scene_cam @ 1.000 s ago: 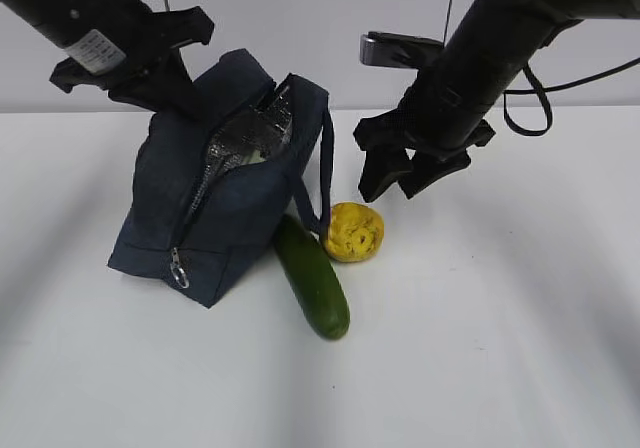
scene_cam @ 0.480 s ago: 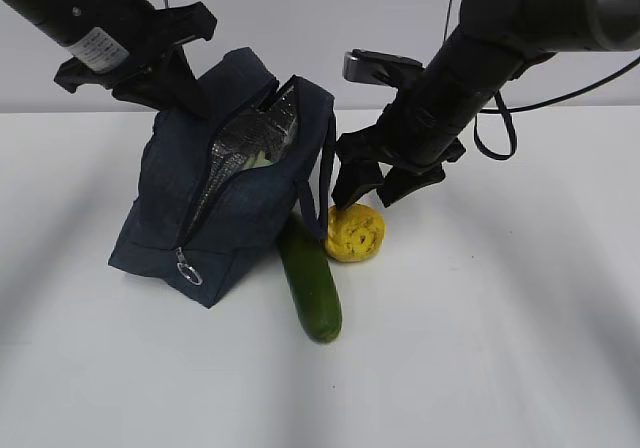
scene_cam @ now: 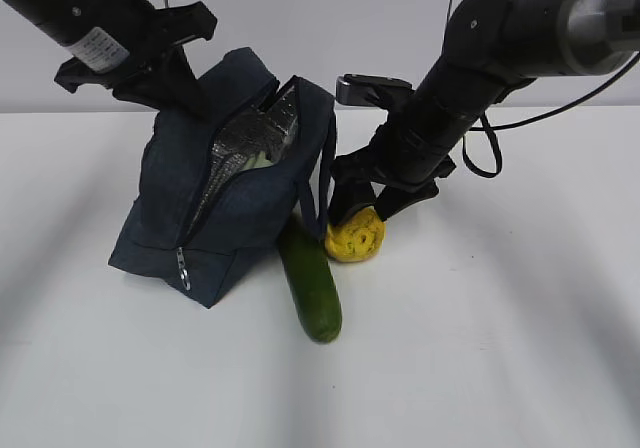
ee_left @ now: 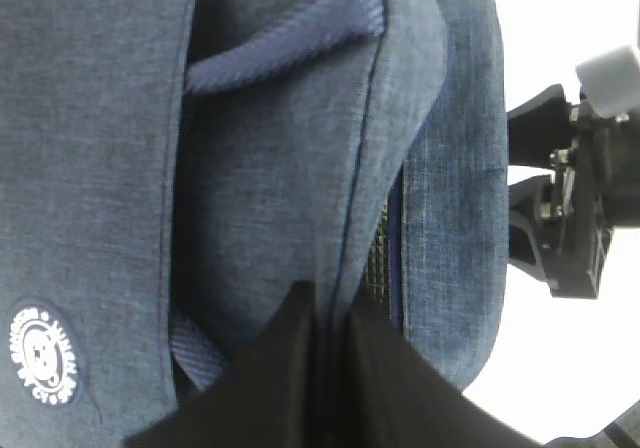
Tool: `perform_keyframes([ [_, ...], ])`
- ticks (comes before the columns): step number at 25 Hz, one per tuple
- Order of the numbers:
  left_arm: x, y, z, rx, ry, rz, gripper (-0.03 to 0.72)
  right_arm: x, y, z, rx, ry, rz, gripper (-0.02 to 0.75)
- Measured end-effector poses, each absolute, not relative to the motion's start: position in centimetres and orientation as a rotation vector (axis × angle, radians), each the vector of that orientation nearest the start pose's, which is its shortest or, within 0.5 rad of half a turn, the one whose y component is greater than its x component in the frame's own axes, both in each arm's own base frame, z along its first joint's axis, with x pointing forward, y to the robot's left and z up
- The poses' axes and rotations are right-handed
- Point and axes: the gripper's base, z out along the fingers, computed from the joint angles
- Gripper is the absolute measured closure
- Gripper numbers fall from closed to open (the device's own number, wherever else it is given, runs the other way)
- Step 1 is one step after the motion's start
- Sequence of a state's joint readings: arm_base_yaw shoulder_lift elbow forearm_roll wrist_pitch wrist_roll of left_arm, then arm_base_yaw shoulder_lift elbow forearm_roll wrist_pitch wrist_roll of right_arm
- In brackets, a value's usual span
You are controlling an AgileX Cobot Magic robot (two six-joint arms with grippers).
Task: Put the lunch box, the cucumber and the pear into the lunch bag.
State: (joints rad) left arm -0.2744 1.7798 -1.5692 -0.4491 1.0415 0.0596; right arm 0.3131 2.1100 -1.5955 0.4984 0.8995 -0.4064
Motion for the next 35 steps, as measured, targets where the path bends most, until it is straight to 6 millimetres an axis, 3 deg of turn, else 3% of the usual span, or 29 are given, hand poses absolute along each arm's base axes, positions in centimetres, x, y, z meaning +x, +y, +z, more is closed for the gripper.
perform_keyframes([
  [17, 36.1, -13.7, 30.6, 0.255, 2.704, -0.654, 0.688, 41.4, 16.7, 18.0, -0.648, 2.729, 0.553, 0.146],
  [26, 36.1, -13.7, 30.6, 0.255, 2.704, -0.654, 0.688, 41.7, 17.0, 16.3, -0.636, 2.759, 0.584, 0.141],
  [35, 36.1, -13.7, 30.6, 0.261, 2.703, -0.653, 0.688, 41.8, 17.3, 16.3, -0.628, 2.757, 0.624, 0.163],
])
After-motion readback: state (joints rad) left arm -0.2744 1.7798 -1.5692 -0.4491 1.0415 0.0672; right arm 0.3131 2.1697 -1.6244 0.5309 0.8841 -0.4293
